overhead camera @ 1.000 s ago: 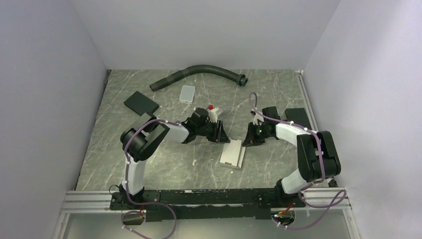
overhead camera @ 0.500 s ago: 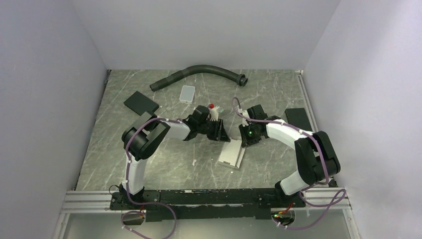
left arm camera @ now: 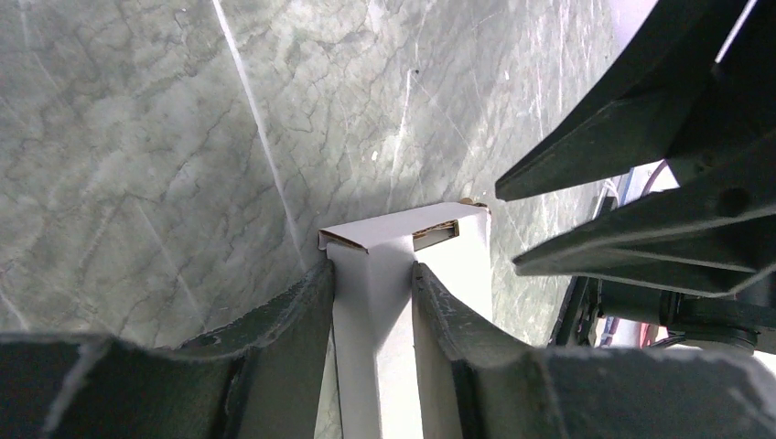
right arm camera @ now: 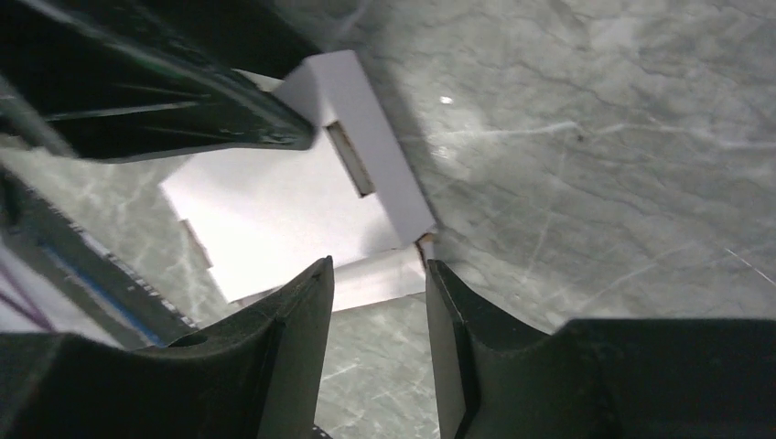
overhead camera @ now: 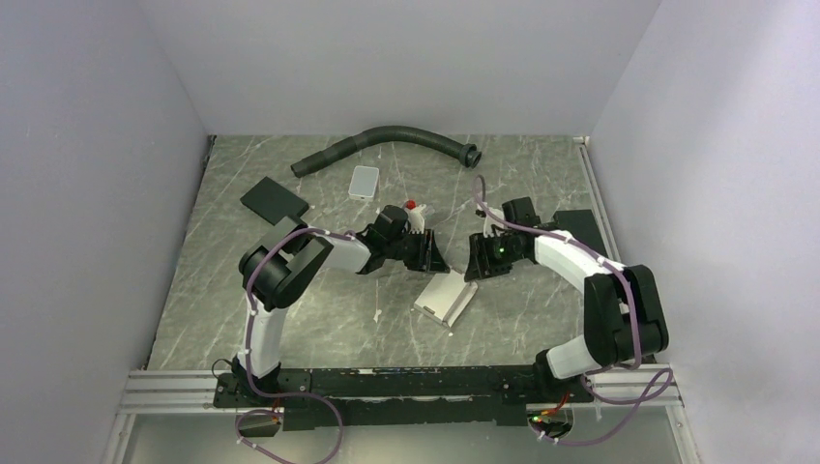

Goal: Fold the paper box
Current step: Close the paper box at the center of the board.

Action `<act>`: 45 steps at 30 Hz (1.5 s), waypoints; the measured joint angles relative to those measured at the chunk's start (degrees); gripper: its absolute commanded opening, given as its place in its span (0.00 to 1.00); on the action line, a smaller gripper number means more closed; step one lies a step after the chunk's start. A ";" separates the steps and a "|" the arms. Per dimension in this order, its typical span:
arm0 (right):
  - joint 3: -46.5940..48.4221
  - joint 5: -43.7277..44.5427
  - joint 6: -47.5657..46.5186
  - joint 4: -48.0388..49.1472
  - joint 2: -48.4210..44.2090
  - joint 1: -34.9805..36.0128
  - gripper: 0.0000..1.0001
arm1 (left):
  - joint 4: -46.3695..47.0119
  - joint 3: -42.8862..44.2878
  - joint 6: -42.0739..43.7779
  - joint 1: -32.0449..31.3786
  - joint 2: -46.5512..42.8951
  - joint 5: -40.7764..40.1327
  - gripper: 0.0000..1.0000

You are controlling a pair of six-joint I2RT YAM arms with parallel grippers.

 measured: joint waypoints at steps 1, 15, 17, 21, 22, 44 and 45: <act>0.04 -1.70 -0.17 0.15 -0.42 -0.76 0.46 | 0.11 0.00 -0.04 0.00 0.04 0.04 0.41; 3.96 -17.49 -19.32 -4.61 -0.57 -8.90 0.50 | 1.14 0.00 1.53 0.42 0.55 1.75 0.44; 4.07 -18.43 -26.25 -6.21 -0.94 -8.94 0.56 | 1.03 0.20 2.05 0.55 0.68 2.40 0.44; 3.15 -20.33 -49.77 -11.61 -2.51 -10.29 0.61 | -0.09 0.79 3.37 0.63 0.74 3.02 0.45; 2.45 -20.57 -57.29 -13.38 -2.95 -10.67 0.62 | -0.24 0.85 3.56 0.66 0.74 3.10 0.45; -8.33 -14.45 -93.33 -4.48 -3.15 -4.76 0.46 | 0.39 0.74 4.61 0.90 0.94 4.37 0.46; -8.59 -13.97 -93.11 -3.72 -3.13 -4.31 0.44 | 0.48 0.72 4.57 0.92 0.96 4.42 0.46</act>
